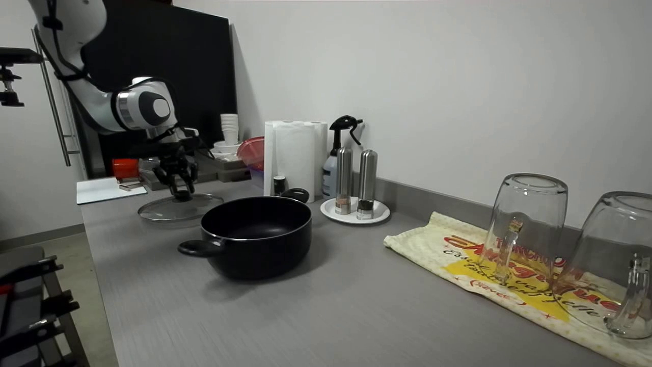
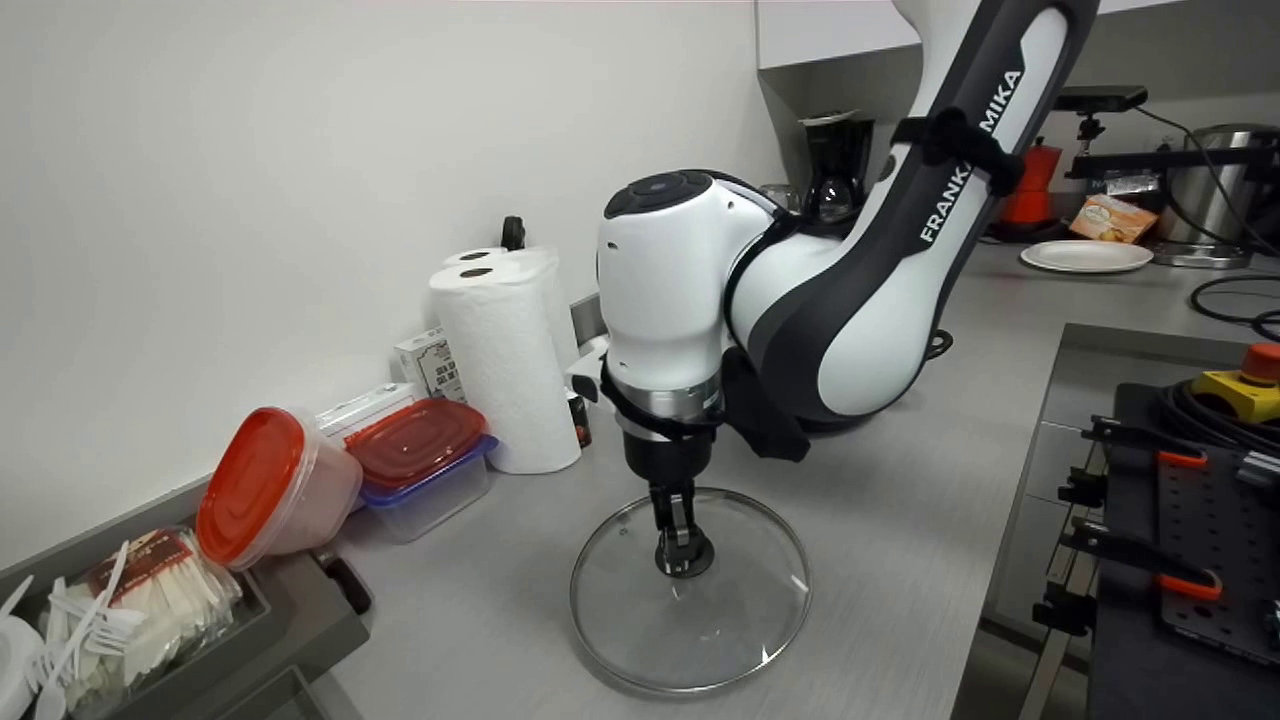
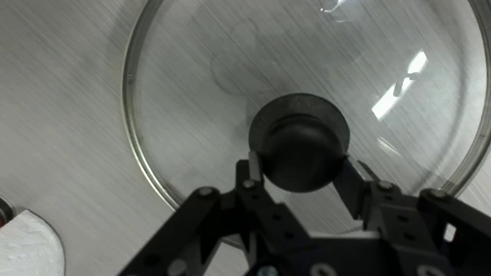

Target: Remove the glass lid from the pot.

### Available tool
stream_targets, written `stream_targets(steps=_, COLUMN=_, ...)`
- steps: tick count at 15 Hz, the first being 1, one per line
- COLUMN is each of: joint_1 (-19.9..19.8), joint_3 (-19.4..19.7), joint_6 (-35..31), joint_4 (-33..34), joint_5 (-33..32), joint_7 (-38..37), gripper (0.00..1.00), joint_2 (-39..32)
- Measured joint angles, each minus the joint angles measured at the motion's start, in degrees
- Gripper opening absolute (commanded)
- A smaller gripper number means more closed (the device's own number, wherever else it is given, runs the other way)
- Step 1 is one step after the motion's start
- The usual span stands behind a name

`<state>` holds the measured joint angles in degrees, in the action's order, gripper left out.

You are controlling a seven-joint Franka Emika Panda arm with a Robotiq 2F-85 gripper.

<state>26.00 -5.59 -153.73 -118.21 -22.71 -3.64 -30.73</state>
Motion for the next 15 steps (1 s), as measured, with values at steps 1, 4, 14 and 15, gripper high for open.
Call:
stream_targets(steps=1, joint_1=0.26, joint_3=0.36, joint_6=-0.11, joint_4=-0.01, joint_5=-0.31, joint_7=-0.31, gripper=0.24, joint_2=-0.11)
stream_targets(steps=4, joint_1=0.68, joint_3=1.17, joint_6=-0.68, joint_4=-0.09, joint_5=-0.67, joint_7=-1.14, gripper=0.24, joint_2=-0.48)
stream_targets(steps=14, joint_1=-0.12, joint_3=1.34, joint_6=-1.37, joint_4=-1.14, joint_5=0.07, joint_7=-2.71, gripper=0.75, joint_2=-0.54)
stream_targets(steps=15, joint_1=-0.16, joint_3=1.33, joint_6=-1.37, joint_4=-1.14, joint_5=0.08, joint_7=-2.71, gripper=0.75, joint_2=-0.54)
